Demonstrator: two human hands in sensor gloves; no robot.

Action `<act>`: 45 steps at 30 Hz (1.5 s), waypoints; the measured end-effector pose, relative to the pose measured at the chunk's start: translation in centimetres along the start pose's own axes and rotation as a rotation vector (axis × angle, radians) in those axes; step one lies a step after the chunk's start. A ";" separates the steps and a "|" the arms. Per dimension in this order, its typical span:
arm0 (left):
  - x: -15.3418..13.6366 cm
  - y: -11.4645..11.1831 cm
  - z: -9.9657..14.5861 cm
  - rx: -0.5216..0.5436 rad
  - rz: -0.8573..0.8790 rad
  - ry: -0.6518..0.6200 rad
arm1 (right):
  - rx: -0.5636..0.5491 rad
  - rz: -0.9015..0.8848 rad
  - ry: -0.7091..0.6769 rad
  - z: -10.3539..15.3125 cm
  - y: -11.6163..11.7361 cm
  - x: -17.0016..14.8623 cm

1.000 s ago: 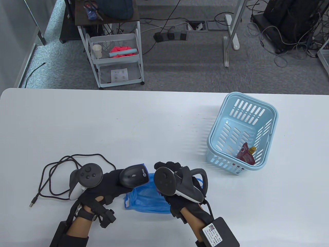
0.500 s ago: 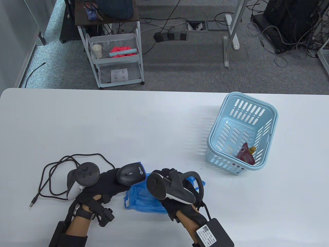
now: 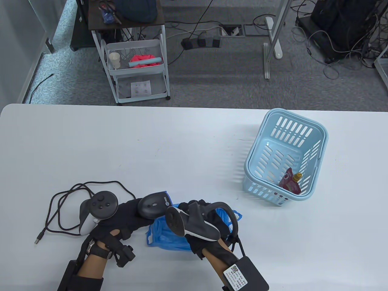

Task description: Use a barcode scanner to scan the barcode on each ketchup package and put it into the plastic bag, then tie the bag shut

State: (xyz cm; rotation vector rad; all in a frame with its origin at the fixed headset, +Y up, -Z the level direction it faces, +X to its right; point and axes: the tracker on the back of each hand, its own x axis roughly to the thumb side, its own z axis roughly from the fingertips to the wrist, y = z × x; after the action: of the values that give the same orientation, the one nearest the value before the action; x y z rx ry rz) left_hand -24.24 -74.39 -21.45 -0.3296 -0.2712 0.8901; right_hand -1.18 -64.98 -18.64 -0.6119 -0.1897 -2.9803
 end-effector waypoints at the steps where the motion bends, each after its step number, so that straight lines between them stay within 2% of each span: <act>1: 0.0 0.0 0.0 -0.001 0.000 0.000 | 0.014 0.006 0.006 0.0 0.0 0.1; 11: 0.0 0.1 0.0 0.003 0.010 -0.001 | 0.067 -0.012 0.045 0.0 -0.6 -0.2; 20: 0.0 0.3 0.1 0.008 0.009 -0.002 | -0.039 -0.107 0.056 0.9 -2.7 -1.7; 26: 0.0 0.3 0.1 0.008 0.002 -0.005 | -0.112 -0.193 0.086 1.3 -4.2 -3.9; 32: 0.0 0.4 0.2 0.009 0.005 -0.003 | -0.112 -0.222 0.192 1.3 -4.2 -7.9; 45: -0.2 0.8 0.3 0.017 0.007 0.022 | -0.093 -0.349 0.538 2.9 -4.1 -19.8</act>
State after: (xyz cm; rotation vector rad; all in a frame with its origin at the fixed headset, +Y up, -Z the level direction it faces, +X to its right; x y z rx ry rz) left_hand -25.01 -74.07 -21.50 -0.3241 -0.2424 0.8951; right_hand 17.64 -59.25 -24.29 0.2595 -0.1240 -3.3619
